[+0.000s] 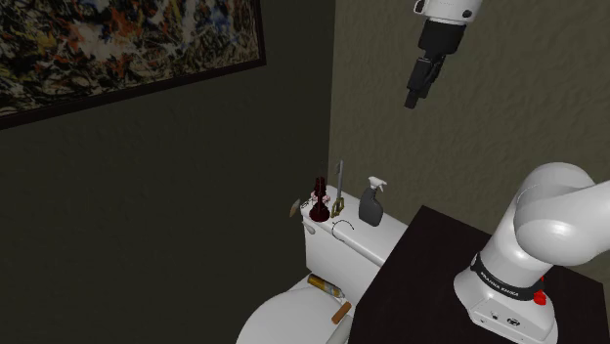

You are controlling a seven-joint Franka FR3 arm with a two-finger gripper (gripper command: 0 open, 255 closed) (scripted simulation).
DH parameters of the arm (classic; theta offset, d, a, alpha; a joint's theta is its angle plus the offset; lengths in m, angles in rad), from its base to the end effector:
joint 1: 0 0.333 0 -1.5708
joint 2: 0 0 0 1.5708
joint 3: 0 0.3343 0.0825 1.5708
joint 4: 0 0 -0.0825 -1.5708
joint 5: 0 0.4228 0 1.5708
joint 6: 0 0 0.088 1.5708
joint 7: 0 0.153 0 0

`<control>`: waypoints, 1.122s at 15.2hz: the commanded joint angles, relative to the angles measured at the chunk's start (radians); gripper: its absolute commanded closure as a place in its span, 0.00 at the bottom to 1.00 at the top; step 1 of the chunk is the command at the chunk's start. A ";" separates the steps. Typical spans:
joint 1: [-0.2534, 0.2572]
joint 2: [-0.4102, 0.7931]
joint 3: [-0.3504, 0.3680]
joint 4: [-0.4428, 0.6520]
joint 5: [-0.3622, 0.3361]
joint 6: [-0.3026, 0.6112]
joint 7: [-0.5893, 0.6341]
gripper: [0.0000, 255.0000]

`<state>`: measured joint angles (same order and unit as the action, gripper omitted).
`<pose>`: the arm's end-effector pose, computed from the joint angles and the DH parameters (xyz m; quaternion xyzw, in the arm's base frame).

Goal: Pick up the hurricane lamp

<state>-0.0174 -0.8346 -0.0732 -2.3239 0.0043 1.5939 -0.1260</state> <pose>0.3246 -0.0351 0.5915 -0.9978 -0.0283 -0.0542 0.0241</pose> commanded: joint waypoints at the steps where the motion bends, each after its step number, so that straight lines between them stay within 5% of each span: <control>1: 0.000 0.000 0.000 0.000 0.000 0.000 0.000 0.00; 9: -0.034 0.036 0.106 -0.243 0.018 0.350 0.187 0.00; 17: -0.089 0.233 0.231 -0.368 0.003 0.732 0.402 0.00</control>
<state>-0.0952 -0.6352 0.1437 -2.6845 0.0141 2.2746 0.2471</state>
